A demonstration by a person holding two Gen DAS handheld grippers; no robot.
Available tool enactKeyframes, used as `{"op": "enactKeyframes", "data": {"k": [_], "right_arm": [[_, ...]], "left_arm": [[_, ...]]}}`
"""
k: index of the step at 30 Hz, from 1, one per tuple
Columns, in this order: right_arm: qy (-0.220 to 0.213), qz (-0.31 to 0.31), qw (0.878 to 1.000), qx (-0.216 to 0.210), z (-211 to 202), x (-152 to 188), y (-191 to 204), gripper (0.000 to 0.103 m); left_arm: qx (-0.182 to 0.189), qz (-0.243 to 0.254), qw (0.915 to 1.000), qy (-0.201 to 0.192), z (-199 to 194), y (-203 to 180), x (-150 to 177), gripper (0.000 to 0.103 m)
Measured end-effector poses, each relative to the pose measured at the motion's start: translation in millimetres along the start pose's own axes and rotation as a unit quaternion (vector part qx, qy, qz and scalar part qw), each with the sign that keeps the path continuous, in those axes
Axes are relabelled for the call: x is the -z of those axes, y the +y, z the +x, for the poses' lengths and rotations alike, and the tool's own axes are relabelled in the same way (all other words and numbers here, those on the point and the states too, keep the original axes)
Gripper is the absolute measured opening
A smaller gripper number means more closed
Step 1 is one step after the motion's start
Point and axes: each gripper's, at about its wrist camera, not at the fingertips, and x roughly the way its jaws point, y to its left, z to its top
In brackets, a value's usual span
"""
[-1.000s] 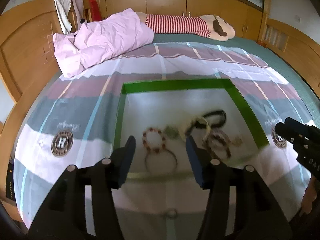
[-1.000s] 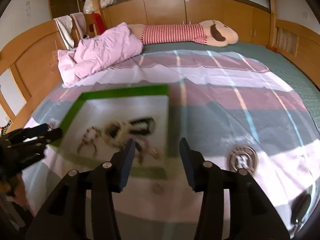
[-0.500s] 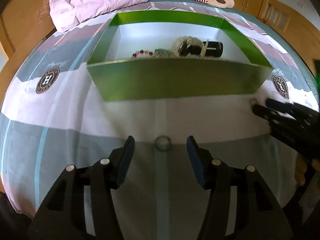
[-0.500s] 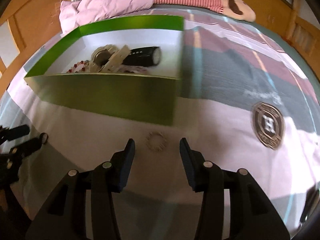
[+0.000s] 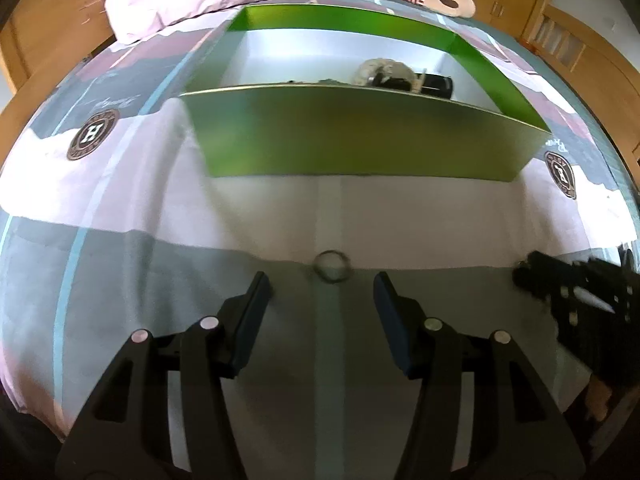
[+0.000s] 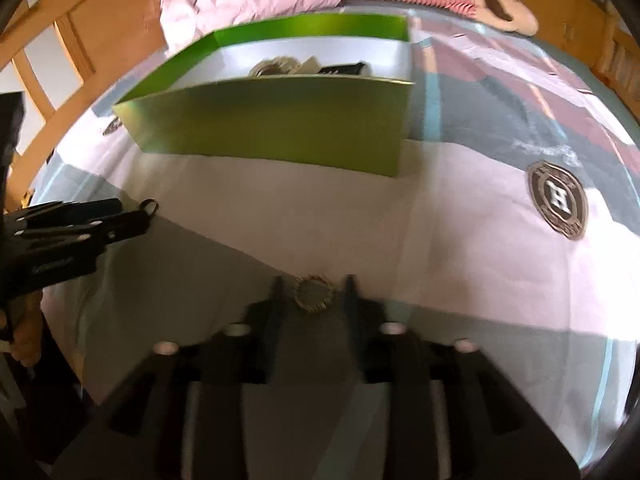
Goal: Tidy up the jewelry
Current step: 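Move the left gripper over the black ring while the right gripper moves over the silver ring, then grasp the black ring with the left gripper while the right gripper grasps the silver ring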
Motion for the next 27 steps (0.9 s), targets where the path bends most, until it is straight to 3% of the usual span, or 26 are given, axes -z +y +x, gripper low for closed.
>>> {"op": "enactKeyframes", "data": {"k": [7, 9, 10, 12, 15, 20, 22, 24, 27], "right_arm": [[-0.02, 0.002, 1.0, 0.003, 1, 5, -3, 0.041], [-0.026, -0.006, 1.0, 0.01, 3, 7, -1, 0.041], [-0.029, -0.011, 0.999, 0.015, 3, 6, 0, 0.034], [-0.041, -0.033, 0.998, 0.029, 5, 7, 7, 0.021], [-0.043, -0.039, 0.998, 0.025, 7, 5, 12, 0.021], [-0.04, -0.026, 0.999, 0.003, -3, 7, 7, 0.021], [-0.037, -0.017, 0.999, 0.006, -5, 8, 2, 0.025], [-0.036, -0.008, 0.999, 0.014, -7, 9, -2, 0.034], [-0.034, -0.001, 0.999, 0.034, -9, 11, -6, 0.036]], "left_arm": [[-0.007, 0.007, 0.9999, 0.003, 16, -12, -7, 0.044], [-0.01, 0.005, 0.9999, -0.002, 17, -10, -8, 0.027], [-0.012, 0.002, 0.9999, -0.004, 16, -8, -8, 0.021], [-0.009, -0.006, 0.9999, -0.005, 15, -4, -8, 0.02], [-0.016, -0.008, 0.9998, -0.012, 7, -4, -7, 0.02], [0.008, 0.016, 0.9996, -0.024, -10, -19, -1, 0.02], [0.012, 0.025, 0.9994, -0.023, -10, -26, 2, 0.02], [0.012, 0.028, 0.9994, -0.017, -7, -30, 5, 0.021], [0.008, 0.029, 0.9995, -0.009, -3, -32, 10, 0.027]]}}
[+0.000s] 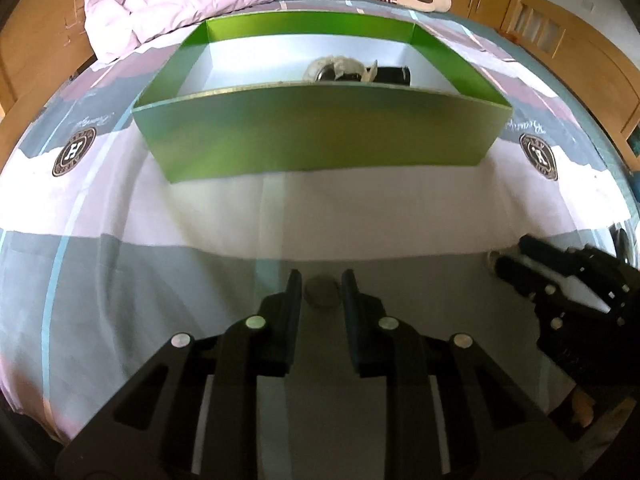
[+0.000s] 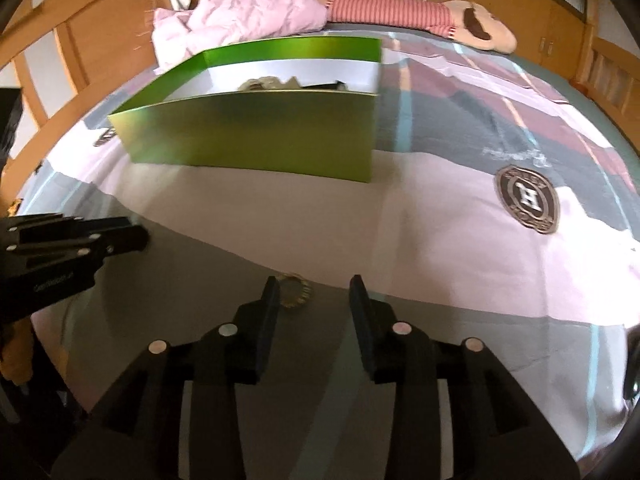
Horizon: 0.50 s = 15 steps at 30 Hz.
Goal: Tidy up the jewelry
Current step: 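Grasp the black ring with the left gripper while the right gripper grasps the silver ring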
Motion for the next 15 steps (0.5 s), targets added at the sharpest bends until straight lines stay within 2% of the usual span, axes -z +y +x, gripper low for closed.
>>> {"op": "enactKeyframes", "data": {"k": [5, 8, 15], "right_arm": [[0.005, 0.013, 1.0, -0.008, 2, 0, -2, 0.036], [0.006, 0.007, 1.0, -0.016, 4, 2, 3, 0.036], [0.004, -0.018, 1.0, -0.003, 7, 5, 14, 0.036]], "left_arm": [[-0.002, 0.002, 1.0, 0.007, 3, -1, 6, 0.039], [-0.004, 0.003, 1.0, 0.007, 5, -2, 7, 0.039], [-0.011, 0.006, 0.9999, 0.003, 8, -3, 8, 0.039]]}}
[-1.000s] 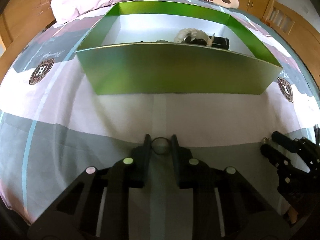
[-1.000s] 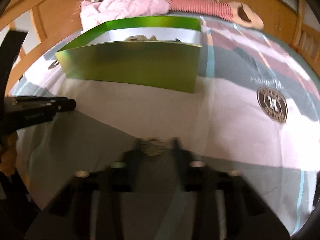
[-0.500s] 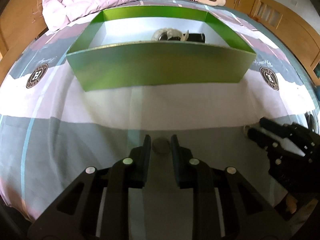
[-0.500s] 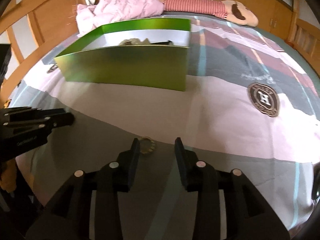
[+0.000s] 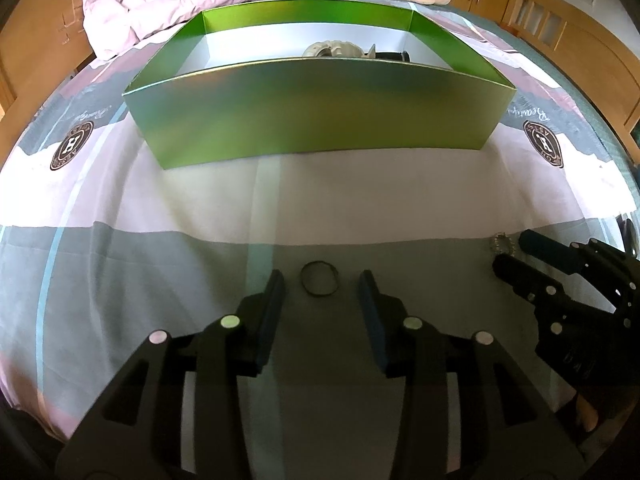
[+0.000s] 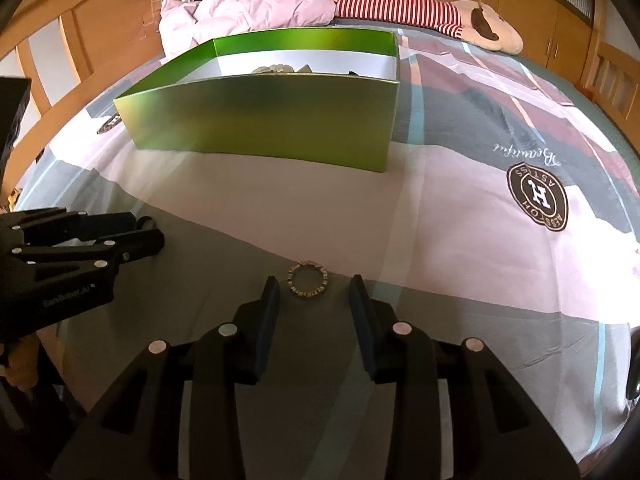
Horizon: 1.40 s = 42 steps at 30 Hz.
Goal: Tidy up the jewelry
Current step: 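Grasp the black ring with the left gripper while the right gripper grasps the silver ring, then lift both held rings off the bed cover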
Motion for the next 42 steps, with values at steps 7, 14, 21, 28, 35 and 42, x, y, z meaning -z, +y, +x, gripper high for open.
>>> {"op": "enactKeyframes", "data": {"k": [7, 14, 21, 28, 35, 42], "right_arm": [[-0.008, -0.019, 1.0, 0.007, 0, 3, 8, 0.02], [-0.008, -0.012, 1.0, 0.001, -1, 2, 5, 0.02], [-0.005, 0.006, 1.0, -0.001, -1, 1, 3, 0.023], [-0.008, 0.01, 1.0, 0.017, -1, 2, 9, 0.032], [-0.019, -0.002, 0.999, 0.039, 1, 3, 15, 0.032], [-0.026, 0.001, 0.999, 0.047, 1, 4, 20, 0.021]], "left_arm": [[-0.013, 0.009, 0.9999, -0.008, 0, -5, 2, 0.038], [-0.012, 0.006, 0.9998, -0.012, -4, -5, 1, 0.02], [-0.013, 0.0, 0.9999, -0.009, -4, -2, 1, 0.021], [-0.018, -0.001, 0.9998, -0.009, -2, -3, 2, 0.025], [-0.025, 0.0, 0.9996, -0.014, 0, -4, 2, 0.028], [-0.027, 0.004, 0.9994, -0.022, -1, -4, 3, 0.025]]}}
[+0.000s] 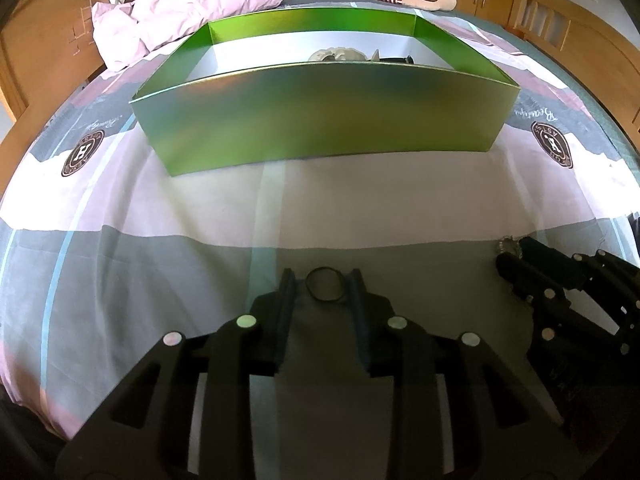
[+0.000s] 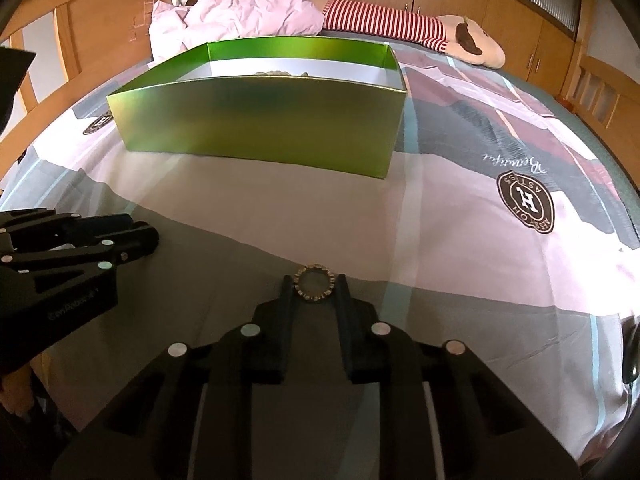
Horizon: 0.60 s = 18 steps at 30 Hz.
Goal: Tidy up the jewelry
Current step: 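Lift both held rings off the bed cover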
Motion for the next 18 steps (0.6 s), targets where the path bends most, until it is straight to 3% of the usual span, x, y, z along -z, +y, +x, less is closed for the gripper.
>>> {"op": "enactKeyframes", "data": {"k": [2, 18], "right_arm": [[-0.002, 0.001, 1.0, 0.003, -0.2, 0.5, 0.5, 0.02], [-0.007, 0.018, 1.0, 0.002, -0.2, 1.0, -1.3, 0.02]], "left_arm": [[-0.001, 0.003, 1.0, -0.002, -0.9, -1.7, 0.6, 0.021], [-0.003, -0.003, 0.9999, -0.011, -5.7, -1.6, 2.6, 0.02]]}}
